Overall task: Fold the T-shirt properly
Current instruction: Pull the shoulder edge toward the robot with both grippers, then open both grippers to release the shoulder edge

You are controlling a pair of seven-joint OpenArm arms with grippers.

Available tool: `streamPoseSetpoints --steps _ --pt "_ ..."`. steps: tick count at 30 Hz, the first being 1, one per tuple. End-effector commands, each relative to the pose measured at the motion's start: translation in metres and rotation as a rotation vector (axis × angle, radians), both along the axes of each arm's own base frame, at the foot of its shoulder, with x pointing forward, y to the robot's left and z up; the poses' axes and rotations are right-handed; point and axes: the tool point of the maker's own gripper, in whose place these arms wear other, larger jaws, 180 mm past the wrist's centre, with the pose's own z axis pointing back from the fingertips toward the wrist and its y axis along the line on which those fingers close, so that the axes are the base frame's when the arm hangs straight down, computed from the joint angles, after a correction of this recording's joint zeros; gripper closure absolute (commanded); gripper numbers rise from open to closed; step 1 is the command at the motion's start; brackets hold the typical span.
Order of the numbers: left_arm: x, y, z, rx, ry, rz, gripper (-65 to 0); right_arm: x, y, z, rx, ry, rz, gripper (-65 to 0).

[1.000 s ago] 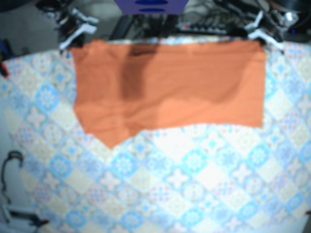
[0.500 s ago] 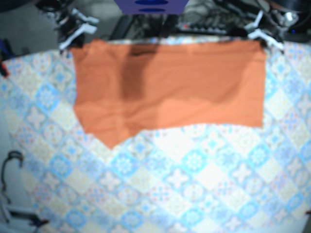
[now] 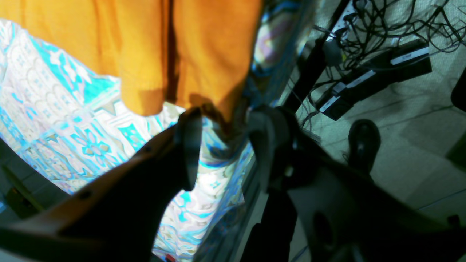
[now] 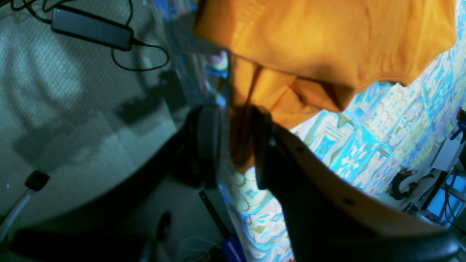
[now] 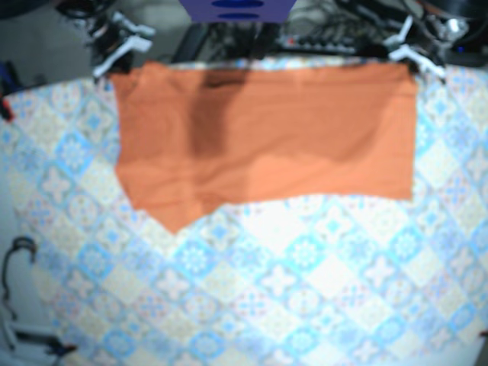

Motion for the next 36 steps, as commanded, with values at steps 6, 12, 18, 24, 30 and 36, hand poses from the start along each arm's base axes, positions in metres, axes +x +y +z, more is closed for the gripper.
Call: streamPoseSetpoints --steps 6,12,18,24,30,36 --pt "0.002 0.004 0.004 0.009 -0.011 -0.008 -25.2 0.002 -0.003 0.004 -0.005 -0.015 0.0 -17.5" --pt "0.002 0.003 0.005 0.006 -0.013 -0.01 -25.2 -0.008 -0.002 0.004 -0.003 0.001 0.002 -21.3" --pt "0.003 0.003 0.005 0.006 -0.016 -0.009 -25.2 -0.016 -0.011 0.011 -0.017 0.002 -0.011 -21.1" --pt "0.014 -0.005 0.013 -0.008 -0.05 -0.025 -25.0 -0.01 -0.019 0.023 -0.032 -0.03 -0.024 -21.0" --pt "0.028 -0.006 0.048 -0.02 -0.139 -0.008 -24.7 -0.01 -0.02 0.035 -0.037 -0.05 -0.022 -21.0" --pt "0.043 0.005 0.085 -0.04 -0.224 0.051 -24.7 -0.009 -0.032 0.055 -0.069 -0.083 -0.034 -21.0"
